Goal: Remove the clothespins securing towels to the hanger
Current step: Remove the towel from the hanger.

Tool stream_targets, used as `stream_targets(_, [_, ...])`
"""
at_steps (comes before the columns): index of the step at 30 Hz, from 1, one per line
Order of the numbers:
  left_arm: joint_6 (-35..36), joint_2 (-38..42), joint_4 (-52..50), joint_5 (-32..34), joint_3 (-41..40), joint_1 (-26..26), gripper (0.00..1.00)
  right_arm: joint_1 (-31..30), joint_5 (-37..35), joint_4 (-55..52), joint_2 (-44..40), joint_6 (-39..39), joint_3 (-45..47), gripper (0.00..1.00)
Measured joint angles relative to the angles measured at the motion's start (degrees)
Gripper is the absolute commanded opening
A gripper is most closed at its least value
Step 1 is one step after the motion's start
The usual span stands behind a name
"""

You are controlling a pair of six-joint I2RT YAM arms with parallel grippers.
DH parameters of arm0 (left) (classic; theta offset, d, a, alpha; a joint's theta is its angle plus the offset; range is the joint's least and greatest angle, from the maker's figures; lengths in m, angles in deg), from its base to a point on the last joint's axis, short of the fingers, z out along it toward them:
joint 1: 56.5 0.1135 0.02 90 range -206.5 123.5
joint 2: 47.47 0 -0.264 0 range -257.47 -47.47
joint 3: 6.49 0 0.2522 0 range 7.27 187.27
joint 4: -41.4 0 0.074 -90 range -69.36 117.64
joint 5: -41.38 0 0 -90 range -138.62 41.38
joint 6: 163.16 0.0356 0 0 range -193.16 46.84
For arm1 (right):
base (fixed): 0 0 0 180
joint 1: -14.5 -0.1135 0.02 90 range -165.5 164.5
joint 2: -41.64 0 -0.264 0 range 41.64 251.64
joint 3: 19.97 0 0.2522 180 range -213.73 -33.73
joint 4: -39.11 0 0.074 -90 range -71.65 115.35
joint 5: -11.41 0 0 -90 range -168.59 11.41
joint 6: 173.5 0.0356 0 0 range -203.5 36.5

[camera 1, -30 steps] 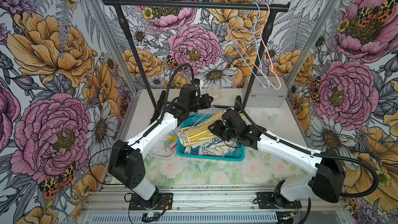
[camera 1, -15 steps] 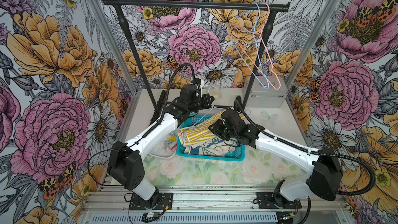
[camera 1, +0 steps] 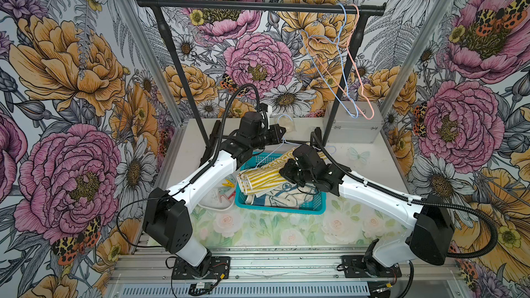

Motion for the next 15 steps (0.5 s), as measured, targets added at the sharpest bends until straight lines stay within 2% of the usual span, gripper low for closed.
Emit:
stream_targets(10, [0.57, 0.0, -0.31, 0.07, 0.28, 0.02, 0.0, 0.0, -0.31, -0.79, -0.39, -1.01, -0.33, 0.0])
stream_targets(15, [1.62, 0.0, -3.15, 0.04, 4.28, 0.68, 0.0, -0.22, -1.49, -2.64, -2.75, -1.9, -0.33, 0.0])
